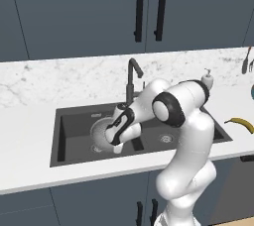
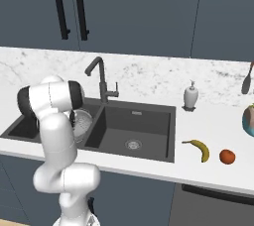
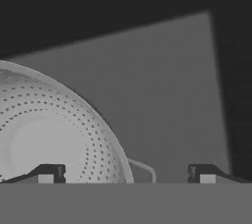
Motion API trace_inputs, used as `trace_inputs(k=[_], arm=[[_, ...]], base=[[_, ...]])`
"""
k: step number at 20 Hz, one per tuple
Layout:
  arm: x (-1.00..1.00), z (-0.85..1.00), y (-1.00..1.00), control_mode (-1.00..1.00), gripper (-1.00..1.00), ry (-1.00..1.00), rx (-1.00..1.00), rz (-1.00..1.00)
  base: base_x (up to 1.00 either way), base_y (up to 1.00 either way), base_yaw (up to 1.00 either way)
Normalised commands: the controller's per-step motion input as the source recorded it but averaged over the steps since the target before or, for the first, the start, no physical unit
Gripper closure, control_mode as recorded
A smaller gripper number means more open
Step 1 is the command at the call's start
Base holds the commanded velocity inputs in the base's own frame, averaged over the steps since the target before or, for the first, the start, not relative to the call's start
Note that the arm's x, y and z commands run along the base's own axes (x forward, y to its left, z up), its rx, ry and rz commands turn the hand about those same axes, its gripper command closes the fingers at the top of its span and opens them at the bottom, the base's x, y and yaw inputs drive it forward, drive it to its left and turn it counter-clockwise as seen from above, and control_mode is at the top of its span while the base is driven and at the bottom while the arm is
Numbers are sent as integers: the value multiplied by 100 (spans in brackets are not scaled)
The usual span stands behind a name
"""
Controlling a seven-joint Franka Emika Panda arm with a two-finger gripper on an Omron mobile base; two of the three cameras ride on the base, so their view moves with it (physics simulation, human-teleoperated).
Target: Put the colander in the sink, put the orange, banana in the colander, and turn on the sink faucet and pour water over the colander.
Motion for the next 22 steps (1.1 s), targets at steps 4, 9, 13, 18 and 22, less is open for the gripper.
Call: trace_inputs(k=[4,9,13,18,22], arm=[[-33,57,1,-100,-100,0,0,-2],[-32,93,0,-100,-100,6,-4,0],[-25,100,3,-100,-100,3,-6,1],[-26,100,17,-100,-100,3,-11,5],[-63,100,8,-100,-100,0,-8,4]], base=[[0,0,0],[0,0,0],[0,0,0],[0,0,0],[0,0,0]])
